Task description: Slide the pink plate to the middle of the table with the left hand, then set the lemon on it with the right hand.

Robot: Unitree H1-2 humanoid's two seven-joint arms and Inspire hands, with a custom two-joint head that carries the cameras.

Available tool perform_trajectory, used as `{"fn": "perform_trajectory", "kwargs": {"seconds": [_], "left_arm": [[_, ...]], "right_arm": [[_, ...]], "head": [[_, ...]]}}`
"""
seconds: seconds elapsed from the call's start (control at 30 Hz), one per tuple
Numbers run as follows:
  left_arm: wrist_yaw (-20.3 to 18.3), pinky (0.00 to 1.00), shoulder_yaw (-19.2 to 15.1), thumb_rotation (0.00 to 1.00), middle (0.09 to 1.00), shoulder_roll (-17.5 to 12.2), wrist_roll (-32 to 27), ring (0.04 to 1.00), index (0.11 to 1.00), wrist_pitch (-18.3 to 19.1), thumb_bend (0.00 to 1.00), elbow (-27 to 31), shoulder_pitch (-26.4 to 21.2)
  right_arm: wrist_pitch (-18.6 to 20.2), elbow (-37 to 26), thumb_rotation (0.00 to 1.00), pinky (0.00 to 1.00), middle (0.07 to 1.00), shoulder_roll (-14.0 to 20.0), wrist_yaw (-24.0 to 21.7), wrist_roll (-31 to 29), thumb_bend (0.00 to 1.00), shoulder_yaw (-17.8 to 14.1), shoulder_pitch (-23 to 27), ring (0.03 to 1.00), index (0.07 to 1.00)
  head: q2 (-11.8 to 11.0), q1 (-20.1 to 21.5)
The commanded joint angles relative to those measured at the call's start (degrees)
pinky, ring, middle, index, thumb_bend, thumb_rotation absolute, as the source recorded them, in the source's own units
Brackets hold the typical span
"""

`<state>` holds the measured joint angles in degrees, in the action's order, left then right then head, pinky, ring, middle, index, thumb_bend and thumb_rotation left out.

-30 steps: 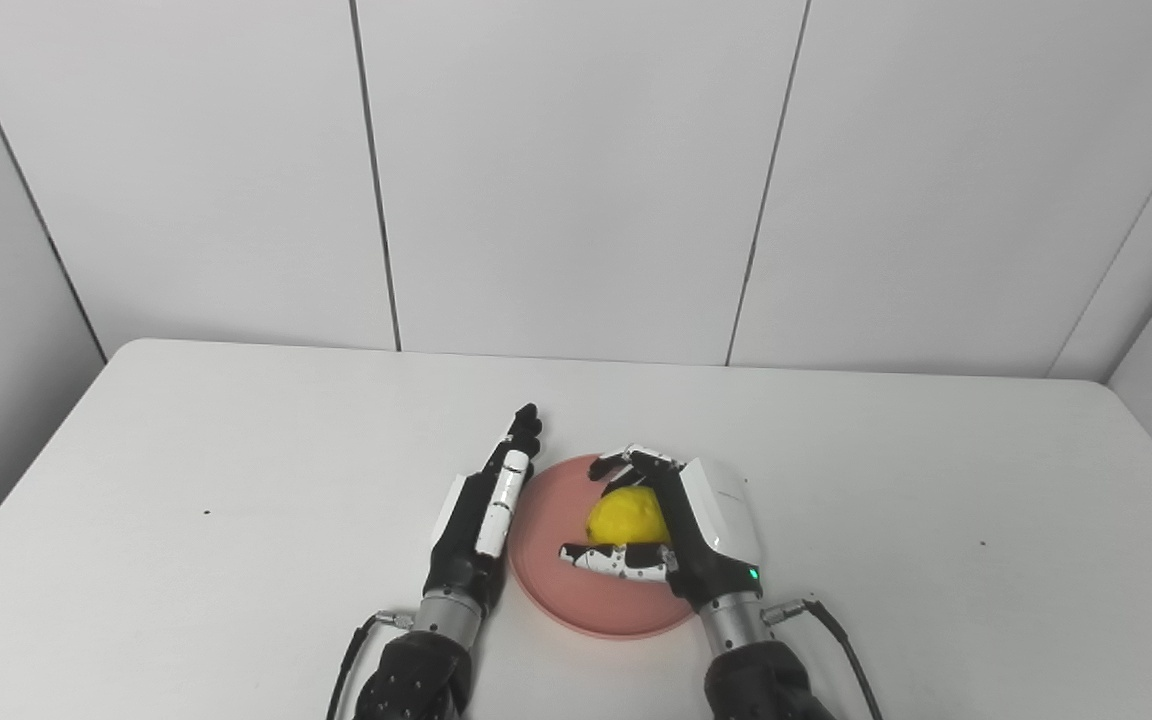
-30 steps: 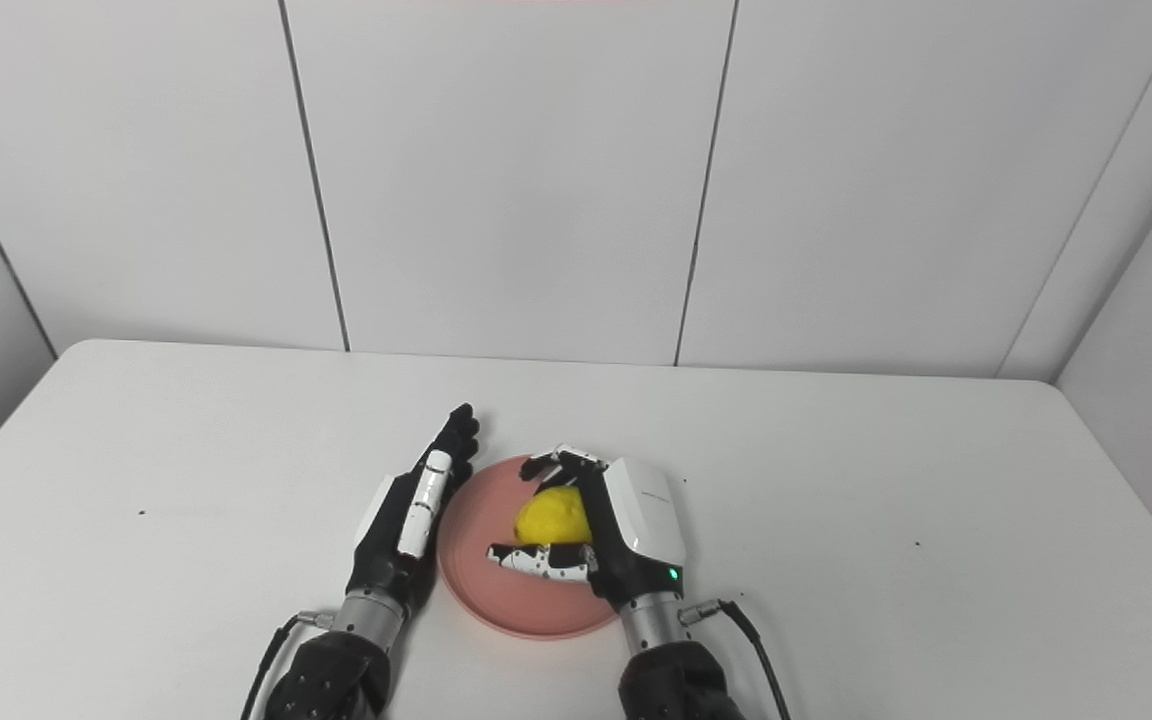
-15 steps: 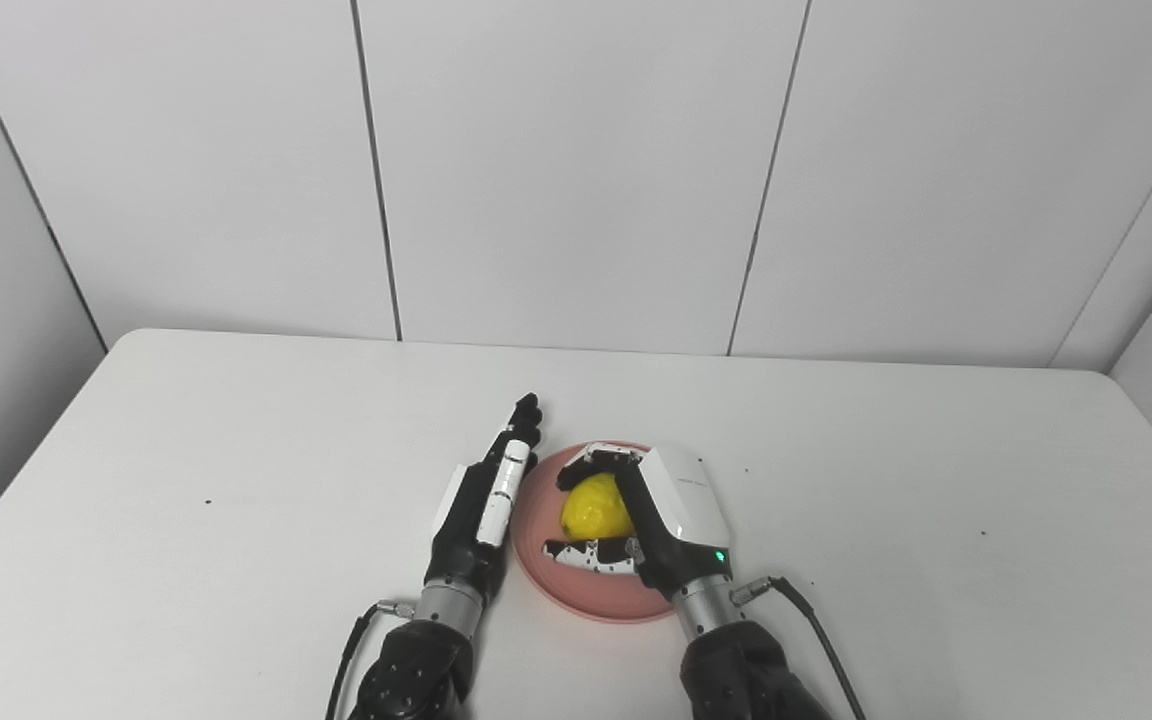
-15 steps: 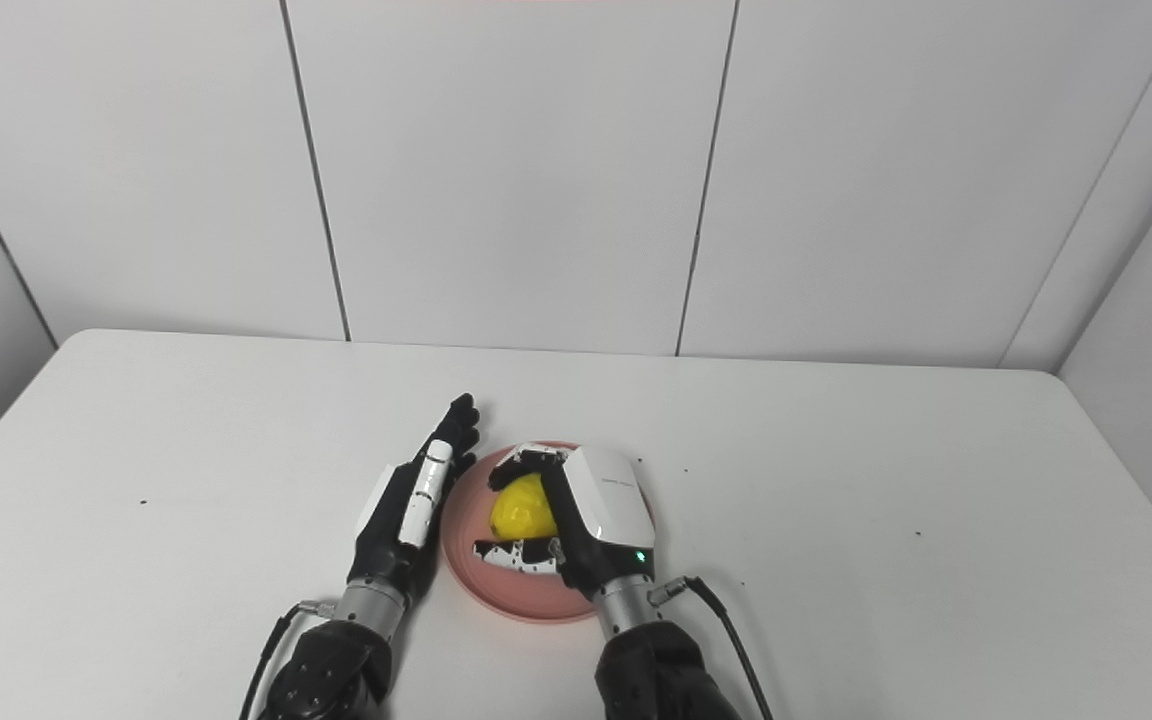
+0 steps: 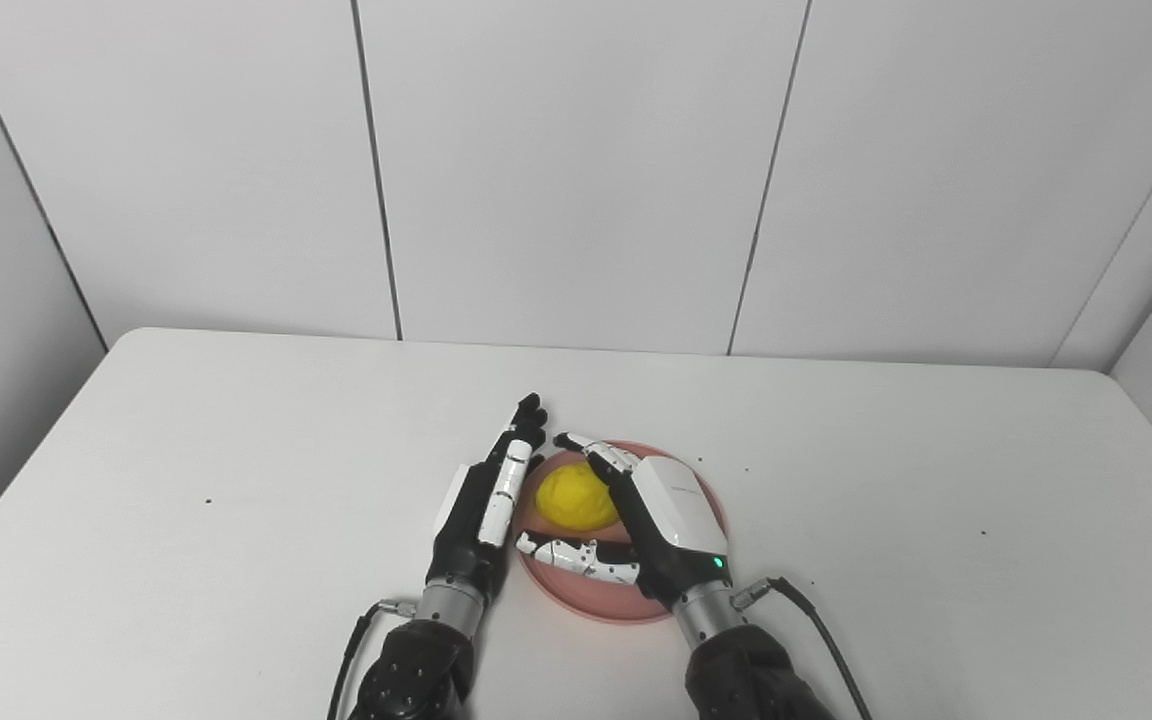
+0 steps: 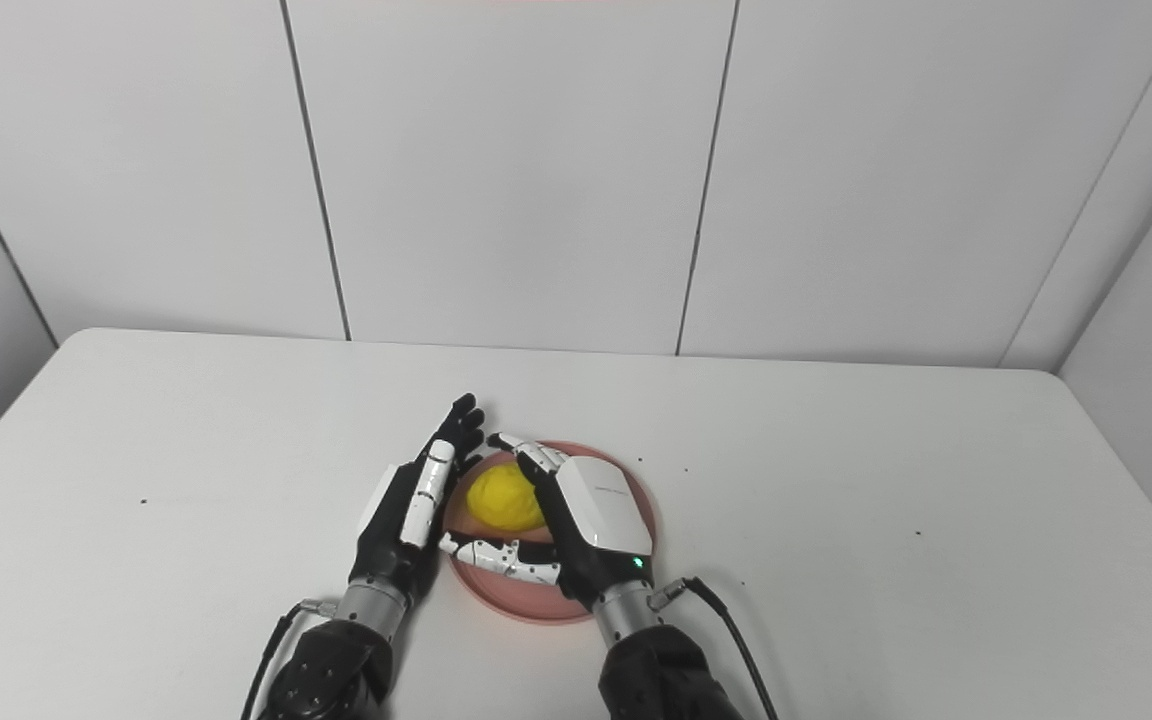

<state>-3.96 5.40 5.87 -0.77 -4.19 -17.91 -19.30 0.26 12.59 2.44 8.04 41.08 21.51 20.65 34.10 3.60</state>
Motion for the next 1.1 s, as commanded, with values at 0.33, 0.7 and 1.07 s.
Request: {"fn": "perform_trajectory", "kwargs": {"seconds": [0.33, 0.7, 1.07], "left_arm": [[-1.4, 1.00, -0.1, 1.00, 0.998, 0.1, -1.0, 1.000, 0.985, 0.3, 0.59, -0.5, 0.7], [-1.4, 0.99, -0.8, 1.00, 0.969, -0.2, -1.1, 0.971, 0.967, -0.4, 0.59, -0.3, 1.1], [-1.2, 0.98, -1.1, 1.00, 0.952, -0.4, -0.8, 0.963, 0.954, -0.3, 0.59, 0.1, 1.3]], "right_arm": [[-4.4, -5.1, 0.89, 0.92, 0.936, 1.2, 4.1, -1.9, 0.66, -2.0, -0.7, 0.923, 0.946], [-7.0, -9.9, 0.97, 0.91, 0.944, 0.5, 6.2, -8.8, 0.65, -7.7, -3.1, 0.935, 0.943], [-7.4, -12.8, 1.00, 0.87, 0.936, -0.4, 4.6, -17.7, 0.65, -12.5, -4.2, 0.923, 0.941]], "head": [[-0.4, 1.3], [-0.4, 2.5], [-0.3, 3.4]]}}
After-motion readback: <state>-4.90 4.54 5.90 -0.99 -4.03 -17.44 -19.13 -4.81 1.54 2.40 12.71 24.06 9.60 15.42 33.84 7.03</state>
